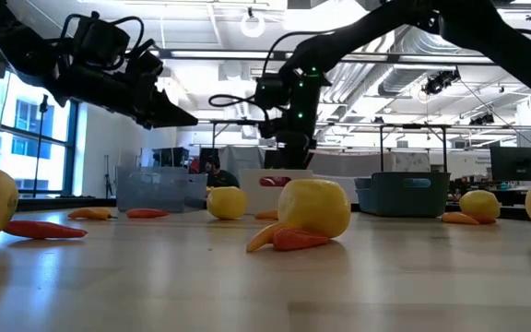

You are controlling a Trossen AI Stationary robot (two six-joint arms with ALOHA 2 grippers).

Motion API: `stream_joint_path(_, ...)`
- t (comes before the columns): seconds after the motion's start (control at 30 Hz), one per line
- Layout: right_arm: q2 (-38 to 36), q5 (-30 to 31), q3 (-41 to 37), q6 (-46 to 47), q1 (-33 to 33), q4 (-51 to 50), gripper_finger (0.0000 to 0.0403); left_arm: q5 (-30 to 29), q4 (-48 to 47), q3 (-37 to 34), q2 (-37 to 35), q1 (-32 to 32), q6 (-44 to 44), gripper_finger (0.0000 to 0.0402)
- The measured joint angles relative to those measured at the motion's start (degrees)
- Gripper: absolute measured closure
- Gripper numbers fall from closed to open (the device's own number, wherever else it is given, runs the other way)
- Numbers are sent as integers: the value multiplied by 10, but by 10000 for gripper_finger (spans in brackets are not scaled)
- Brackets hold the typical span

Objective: Sort produce into baskets
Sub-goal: Put the red tomato into the white bin, then adjust the red tomatoes in the white bin

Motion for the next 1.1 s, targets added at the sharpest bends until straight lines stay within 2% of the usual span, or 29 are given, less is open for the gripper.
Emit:
stream_joint_path(0.3, -1, 29, 0, -3, 9, -26, 76, 0, 0, 0, 0, 0, 0, 401)
stream_joint_path(0.57, -3, 31, 0, -28, 12, -88, 76, 0, 0, 0, 0, 0, 0, 401)
stream_joint_path(0.73, -14, 49, 0, -31, 19, -84, 75, 1, 0, 0, 0, 0, 0, 401)
stream_joint_path(0.97, -41, 37, 1, -37, 20, -81, 75, 1, 0, 0, 0, 0, -2, 402)
stream_joint_path(1.1, -41, 33, 1, -31, 20, -39, 97, 1, 3, 0, 0, 2, -4, 401)
